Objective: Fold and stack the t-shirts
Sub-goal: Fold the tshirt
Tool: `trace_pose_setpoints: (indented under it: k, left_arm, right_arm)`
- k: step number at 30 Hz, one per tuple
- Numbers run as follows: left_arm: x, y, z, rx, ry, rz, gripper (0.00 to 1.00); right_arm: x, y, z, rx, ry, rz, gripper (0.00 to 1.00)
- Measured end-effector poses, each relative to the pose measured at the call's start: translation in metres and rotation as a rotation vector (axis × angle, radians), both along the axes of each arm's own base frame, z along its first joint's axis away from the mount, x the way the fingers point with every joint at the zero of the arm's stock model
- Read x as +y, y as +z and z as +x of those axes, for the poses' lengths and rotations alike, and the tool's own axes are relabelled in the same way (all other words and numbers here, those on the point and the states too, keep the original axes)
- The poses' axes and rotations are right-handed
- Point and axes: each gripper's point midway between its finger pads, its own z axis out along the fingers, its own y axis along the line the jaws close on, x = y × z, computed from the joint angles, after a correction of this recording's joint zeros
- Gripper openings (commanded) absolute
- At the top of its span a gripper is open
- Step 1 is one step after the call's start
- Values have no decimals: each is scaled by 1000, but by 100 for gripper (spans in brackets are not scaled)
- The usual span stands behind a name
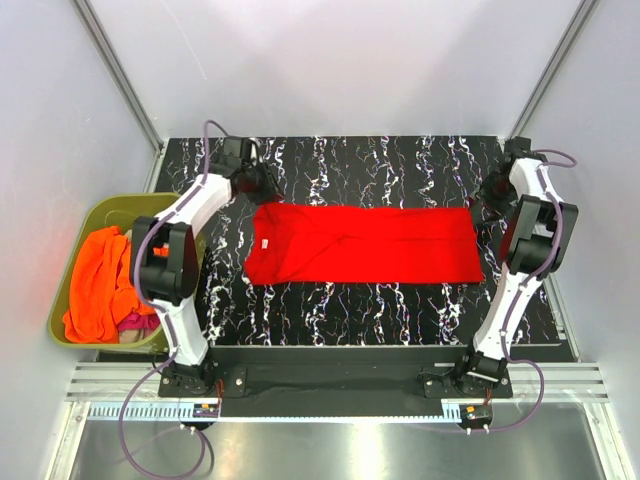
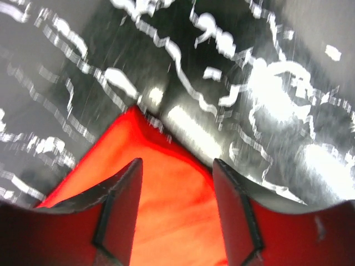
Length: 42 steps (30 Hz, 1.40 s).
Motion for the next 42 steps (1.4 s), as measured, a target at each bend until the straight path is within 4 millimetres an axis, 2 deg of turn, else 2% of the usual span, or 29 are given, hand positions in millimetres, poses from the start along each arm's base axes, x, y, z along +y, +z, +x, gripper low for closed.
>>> trace_pose_setpoints:
  k: [5, 7, 9, 10, 13, 16, 19, 20, 22, 24, 26, 28, 31, 33, 35, 37, 38, 42]
  left_arm:
    - [-21, -38, -9, 95, -61, -21, 28]
    - [-24, -51, -12, 131, -67, -22, 28]
    - [-24, -64, -14, 160, -67, -16, 28]
    - [-24, -69, -14, 170, -66, -12, 28]
    - [-22, -78, -14, 191, -63, -6, 28]
    - [-21, -81, -13, 192, -64, 3, 32]
    - [-18, -72, -14, 166, -71, 19, 41]
    - [-17, -67, -18, 157, -74, 23, 42]
    - [-14, -51, -31, 137, -87, 29, 44]
    - [-14, -29, -47, 97, -110, 22, 44]
    - [-14, -15, -64, 69, -132, 9, 41]
    - [-11, -8, -83, 60, -145, 1, 36]
    - [-5, -14, -115, 86, -152, 6, 33]
    - [0, -19, -132, 110, -149, 11, 31]
    - [6, -20, -144, 115, -139, 16, 29]
    - [11, -15, -151, 101, -125, 20, 27]
    - [14, -11, -153, 84, -114, 21, 27]
    - [30, 5, -156, 21, -64, 23, 27]
  right_arm:
    - [13, 17, -17, -13, 20, 24, 42]
    - [18, 19, -26, -10, 32, 38, 31]
    - [24, 17, -37, -2, 37, 54, 25]
    - [28, 14, -44, 8, 41, 70, 18]
    - [39, 1, -61, 40, 48, 111, 13]
    - [43, -10, -68, 70, 51, 133, 14]
    - [43, -12, -65, 64, 59, 128, 25]
    - [44, -11, -64, 59, 66, 124, 32]
    - [50, -7, -63, 51, 90, 115, 39]
    - [66, 1, -60, 37, 139, 102, 48]
    - [96, 13, -53, 5, 220, 107, 55]
    - [137, 27, -42, -42, 332, 121, 64]
    - [223, 54, -27, -148, 550, 202, 67]
    - [283, 72, -22, -218, 695, 277, 67]
    - [335, 82, -19, -267, 813, 339, 66]
    - [385, 82, -19, -290, 914, 391, 64]
    - [405, 79, -20, -297, 955, 409, 60]
    - [462, 54, -29, -267, 1041, 455, 52]
